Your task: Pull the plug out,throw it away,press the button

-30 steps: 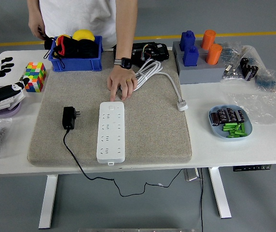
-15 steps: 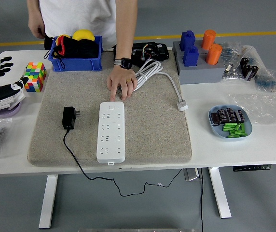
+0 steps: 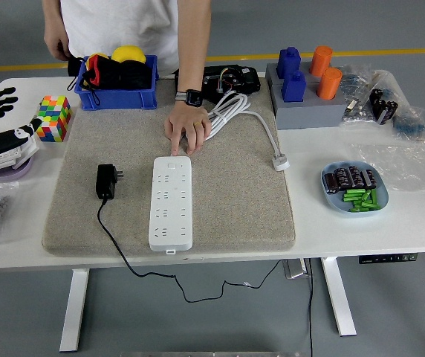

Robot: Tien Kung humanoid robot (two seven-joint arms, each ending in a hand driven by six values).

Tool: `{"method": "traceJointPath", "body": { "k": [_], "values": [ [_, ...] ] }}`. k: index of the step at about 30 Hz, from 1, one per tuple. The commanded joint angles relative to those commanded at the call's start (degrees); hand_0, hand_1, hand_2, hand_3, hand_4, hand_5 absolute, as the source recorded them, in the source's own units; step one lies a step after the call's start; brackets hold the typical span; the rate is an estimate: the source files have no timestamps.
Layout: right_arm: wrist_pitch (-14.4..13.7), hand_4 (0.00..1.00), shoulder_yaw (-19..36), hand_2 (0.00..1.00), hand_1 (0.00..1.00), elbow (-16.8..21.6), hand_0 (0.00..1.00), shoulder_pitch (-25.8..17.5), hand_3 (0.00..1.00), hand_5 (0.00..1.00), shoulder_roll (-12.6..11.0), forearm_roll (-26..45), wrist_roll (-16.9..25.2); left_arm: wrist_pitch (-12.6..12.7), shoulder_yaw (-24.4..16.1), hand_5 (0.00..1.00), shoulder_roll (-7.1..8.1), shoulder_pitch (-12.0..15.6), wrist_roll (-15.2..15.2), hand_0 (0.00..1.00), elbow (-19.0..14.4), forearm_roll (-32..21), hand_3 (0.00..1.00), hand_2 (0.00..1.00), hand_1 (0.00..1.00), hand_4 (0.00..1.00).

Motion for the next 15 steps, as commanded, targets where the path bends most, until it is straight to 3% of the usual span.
{"method": "traceJointPath", "body": {
  "k": [15],
  "values": [
    [0.0,0.764,0.0,0.664,0.673,0.0,0.725,-0.1,0.659,0.633,0.0,0.0,0.0,-0.1,0.1,0.227,-0.02,-0.1,0.1,0.839,0.1,0.0,0.864,0.835,0.832,0.823]
  ]
}}
